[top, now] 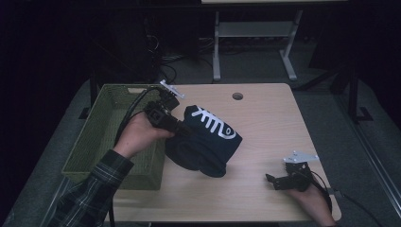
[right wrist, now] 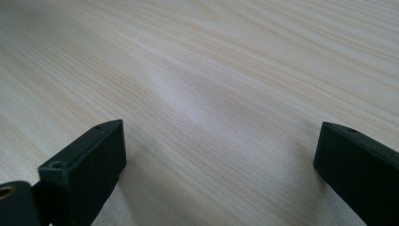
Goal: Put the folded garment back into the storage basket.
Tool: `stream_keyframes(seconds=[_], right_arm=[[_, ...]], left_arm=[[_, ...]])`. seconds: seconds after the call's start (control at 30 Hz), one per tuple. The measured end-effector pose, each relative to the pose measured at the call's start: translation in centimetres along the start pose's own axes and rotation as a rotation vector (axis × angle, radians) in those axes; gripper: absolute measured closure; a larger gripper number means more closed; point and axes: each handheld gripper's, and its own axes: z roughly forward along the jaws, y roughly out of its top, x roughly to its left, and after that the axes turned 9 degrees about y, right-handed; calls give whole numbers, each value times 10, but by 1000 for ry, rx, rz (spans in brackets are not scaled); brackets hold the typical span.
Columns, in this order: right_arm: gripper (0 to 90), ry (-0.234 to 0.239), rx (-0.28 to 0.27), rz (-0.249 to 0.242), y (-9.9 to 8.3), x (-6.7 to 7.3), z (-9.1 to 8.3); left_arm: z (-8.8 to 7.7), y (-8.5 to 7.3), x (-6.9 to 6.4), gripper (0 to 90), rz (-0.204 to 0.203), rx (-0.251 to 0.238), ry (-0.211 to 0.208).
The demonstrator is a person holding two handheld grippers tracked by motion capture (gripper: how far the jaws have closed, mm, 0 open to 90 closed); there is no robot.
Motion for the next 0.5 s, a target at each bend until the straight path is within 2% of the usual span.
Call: stream_keyframes(seconds=[0.23, 0.27, 0.5], right_arm=[[23, 0, -1, 0, 0, 0, 0], [23, 0, 0, 0, 0, 0, 0], [23, 0, -1, 0, 0, 0, 0]], left_arm=[[-22, -5, 8, 732, -13, -11, 14], [-25, -7, 9, 732, -27, -19, 16], [-43, -15, 20, 732, -59, -24, 26]])
